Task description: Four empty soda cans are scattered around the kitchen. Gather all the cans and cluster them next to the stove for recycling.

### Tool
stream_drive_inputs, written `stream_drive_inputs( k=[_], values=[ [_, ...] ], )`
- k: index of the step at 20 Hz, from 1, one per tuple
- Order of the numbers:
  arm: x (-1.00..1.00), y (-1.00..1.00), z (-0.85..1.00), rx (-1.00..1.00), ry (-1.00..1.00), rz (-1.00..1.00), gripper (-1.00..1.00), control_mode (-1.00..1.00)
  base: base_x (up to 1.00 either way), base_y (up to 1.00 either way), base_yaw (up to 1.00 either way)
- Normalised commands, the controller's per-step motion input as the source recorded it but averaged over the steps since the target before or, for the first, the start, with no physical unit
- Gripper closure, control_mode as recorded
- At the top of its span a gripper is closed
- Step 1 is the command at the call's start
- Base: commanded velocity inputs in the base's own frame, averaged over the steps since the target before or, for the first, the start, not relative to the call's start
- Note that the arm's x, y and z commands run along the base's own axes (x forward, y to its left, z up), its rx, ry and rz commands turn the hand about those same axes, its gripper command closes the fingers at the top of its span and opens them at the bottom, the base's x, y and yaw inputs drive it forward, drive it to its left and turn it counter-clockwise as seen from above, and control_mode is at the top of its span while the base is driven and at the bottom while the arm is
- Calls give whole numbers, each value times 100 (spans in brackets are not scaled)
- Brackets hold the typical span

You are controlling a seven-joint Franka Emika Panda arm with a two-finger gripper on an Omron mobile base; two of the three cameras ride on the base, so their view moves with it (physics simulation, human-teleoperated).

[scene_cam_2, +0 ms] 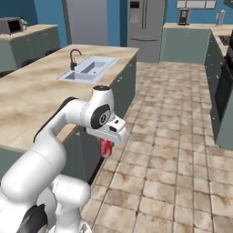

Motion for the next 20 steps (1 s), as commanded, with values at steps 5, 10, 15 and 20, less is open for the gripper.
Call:
stream_drive_inputs(
  k=[5, 10, 15, 20],
  values=[
    [0, 0, 0, 0, 0, 0, 100, 100, 36, -52, 0],
    [0, 0, 0, 0, 0, 0, 100, 100, 52, -42, 1],
    [0, 0, 0, 0, 0, 0, 100, 100, 59, -34, 0],
    [0, 0, 0, 0, 0, 0, 100, 100, 61, -31, 0]
  ],
)
